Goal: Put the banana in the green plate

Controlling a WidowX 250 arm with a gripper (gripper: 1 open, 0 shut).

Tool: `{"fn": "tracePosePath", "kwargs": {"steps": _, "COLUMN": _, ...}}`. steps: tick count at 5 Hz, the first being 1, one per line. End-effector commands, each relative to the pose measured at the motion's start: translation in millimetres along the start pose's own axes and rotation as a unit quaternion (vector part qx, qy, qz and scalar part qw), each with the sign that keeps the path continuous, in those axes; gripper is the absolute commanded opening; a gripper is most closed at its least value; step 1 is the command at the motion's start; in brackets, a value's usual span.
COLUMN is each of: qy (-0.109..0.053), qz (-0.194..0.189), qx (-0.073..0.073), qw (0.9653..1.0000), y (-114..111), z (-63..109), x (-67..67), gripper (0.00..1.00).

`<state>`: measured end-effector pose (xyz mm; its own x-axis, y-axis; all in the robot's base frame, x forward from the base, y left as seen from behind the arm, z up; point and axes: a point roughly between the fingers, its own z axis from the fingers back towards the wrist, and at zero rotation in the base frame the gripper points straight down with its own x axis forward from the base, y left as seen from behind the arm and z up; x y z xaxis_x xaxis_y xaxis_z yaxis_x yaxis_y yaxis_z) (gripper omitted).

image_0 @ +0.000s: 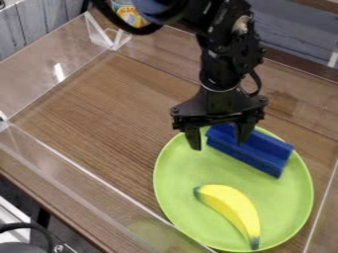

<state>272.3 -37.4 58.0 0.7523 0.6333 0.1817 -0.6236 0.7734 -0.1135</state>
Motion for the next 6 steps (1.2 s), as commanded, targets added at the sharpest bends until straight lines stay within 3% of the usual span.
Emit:
{"fn": "tracePosePath", "kwargs": {"steps": 1, "qy": -0.019, "qz": 0.005, "qx": -0.017, "qw": 0.9997, "y": -7.4, "z": 5.7, "x": 14.3, "gripper": 1.0}}
{"fn": "tracePosePath", "kwargs": {"steps": 2, "qy": -0.021, "qz": 0.005, "qx": -0.017, "qw": 0.9996, "y": -7.8, "z": 2.9, "x": 18.2, "gripper": 1.0}}
{"fn": "tracePosePath", "kwargs": {"steps": 3, "qy": -0.022, "qz": 0.005, "qx": -0.016, "qw": 0.9996, "y": -7.6, "z": 0.0, "x": 20.3, "gripper": 0.0}}
{"fn": "tracePosePath", "kwargs": {"steps": 6, "qy": -0.038, "qz": -0.013, "qx": -0.023, "qw": 0.9989, "y": -1.8, "z": 9.7, "x": 23.7, "gripper": 0.0}}
